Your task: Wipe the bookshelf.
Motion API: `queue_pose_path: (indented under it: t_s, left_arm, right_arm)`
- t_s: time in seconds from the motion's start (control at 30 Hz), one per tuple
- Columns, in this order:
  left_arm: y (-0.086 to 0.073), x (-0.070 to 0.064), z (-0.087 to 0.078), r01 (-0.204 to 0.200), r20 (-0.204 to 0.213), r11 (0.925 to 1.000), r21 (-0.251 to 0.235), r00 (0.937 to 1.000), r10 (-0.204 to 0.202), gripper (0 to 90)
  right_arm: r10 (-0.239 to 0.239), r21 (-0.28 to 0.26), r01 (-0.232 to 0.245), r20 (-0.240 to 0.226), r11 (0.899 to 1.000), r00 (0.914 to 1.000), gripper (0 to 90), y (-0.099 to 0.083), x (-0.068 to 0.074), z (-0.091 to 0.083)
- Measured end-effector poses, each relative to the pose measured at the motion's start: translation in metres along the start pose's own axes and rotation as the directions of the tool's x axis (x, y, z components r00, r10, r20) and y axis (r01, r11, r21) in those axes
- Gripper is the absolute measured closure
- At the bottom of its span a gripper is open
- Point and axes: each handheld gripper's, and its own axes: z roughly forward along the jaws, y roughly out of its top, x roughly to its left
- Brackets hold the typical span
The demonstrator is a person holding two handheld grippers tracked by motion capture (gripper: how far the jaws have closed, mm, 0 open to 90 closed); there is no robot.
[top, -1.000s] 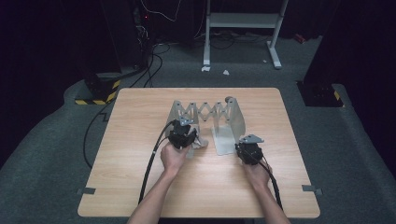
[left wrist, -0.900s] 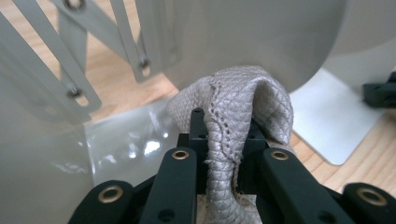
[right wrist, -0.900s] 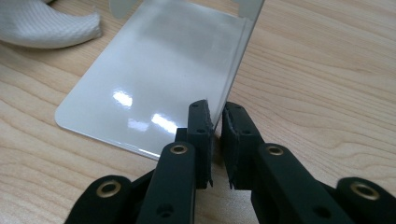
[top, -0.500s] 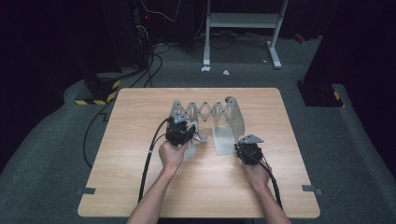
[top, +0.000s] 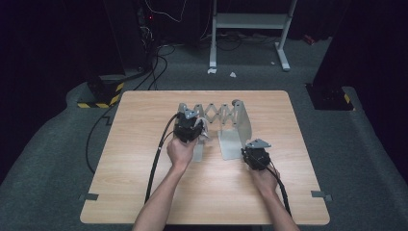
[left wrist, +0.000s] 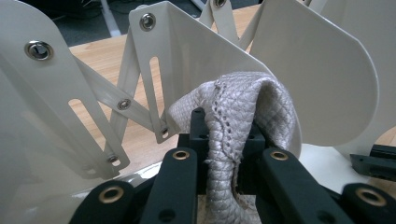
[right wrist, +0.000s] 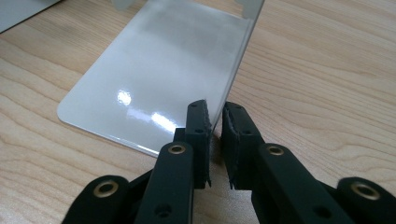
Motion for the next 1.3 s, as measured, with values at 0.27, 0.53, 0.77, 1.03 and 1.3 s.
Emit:
queue_pose_path:
  t_s: [0.27, 0.53, 0.77, 1.03, 1.3]
  left_arm:
    - [-0.003, 0.019, 0.001, 0.007, -0.020, 0.9997, 0.021, 0.9998, -0.007, 80.9]
    - [0.000, 0.026, -0.002, 0.047, 0.005, 0.9989, -0.001, 0.9989, -0.047, 81.0]
    - [0.021, 0.026, -0.002, 0.047, -0.011, 0.9978, -0.046, 0.9988, -0.048, 81.0]
    - [0.020, 0.023, 0.013, 0.044, -0.047, 0.9990, -0.010, 0.9979, -0.044, 81.0]
    - [0.013, 0.024, 0.021, 0.038, -0.071, 0.9993, 0.006, 0.9968, -0.037, 80.9]
  right_arm:
    - [-0.001, 0.000, 0.001, 0.000, 1.000, 1.0000, 81.4, 0.000, 0.000, 0.000]
    - [-0.003, -0.001, 0.003, -0.001, 1.000, 1.0000, 81.5, 0.000, 0.000, 0.000]
    - [-0.005, -0.001, 0.005, 0.002, 1.000, 1.0000, 81.4, 0.000, 0.001, 0.000]
    - [-0.005, 0.000, 0.005, 0.001, 1.000, 1.0000, 81.4, 0.000, 0.001, 0.000]
    - [-0.006, 0.000, 0.006, 0.001, 1.000, 1.0000, 81.4, 0.000, 0.001, 0.000]
